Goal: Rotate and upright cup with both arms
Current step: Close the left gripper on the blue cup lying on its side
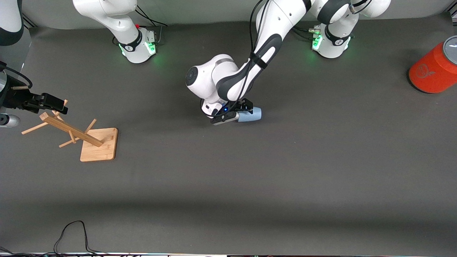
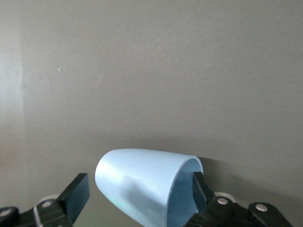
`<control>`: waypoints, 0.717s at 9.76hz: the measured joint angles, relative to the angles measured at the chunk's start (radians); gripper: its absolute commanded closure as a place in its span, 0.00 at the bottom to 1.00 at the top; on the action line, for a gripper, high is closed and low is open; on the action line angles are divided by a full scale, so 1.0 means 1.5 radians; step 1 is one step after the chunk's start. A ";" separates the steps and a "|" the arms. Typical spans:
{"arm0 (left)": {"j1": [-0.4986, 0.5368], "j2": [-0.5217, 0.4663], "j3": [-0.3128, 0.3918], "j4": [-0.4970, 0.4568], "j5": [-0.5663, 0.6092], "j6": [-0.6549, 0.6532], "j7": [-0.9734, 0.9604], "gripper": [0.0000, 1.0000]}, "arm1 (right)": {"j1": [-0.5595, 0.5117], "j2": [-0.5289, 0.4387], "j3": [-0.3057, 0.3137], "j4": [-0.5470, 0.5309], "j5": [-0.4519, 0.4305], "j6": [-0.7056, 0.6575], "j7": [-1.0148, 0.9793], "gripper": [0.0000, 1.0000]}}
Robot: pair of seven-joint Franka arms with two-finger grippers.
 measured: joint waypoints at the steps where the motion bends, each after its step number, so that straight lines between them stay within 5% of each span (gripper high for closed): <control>1: -0.003 0.002 0.000 0.000 0.000 -0.021 -0.003 0.31 | -0.002 0.000 0.000 0.000 0.000 0.001 -0.003 0.00; 3: -0.011 0.003 0.000 0.000 0.000 -0.045 -0.009 1.00 | -0.020 0.000 0.008 0.000 0.000 0.001 -0.008 0.00; 7: -0.012 0.001 0.004 0.012 0.007 -0.071 -0.011 1.00 | -0.024 -0.001 0.016 0.000 0.000 0.001 -0.019 0.00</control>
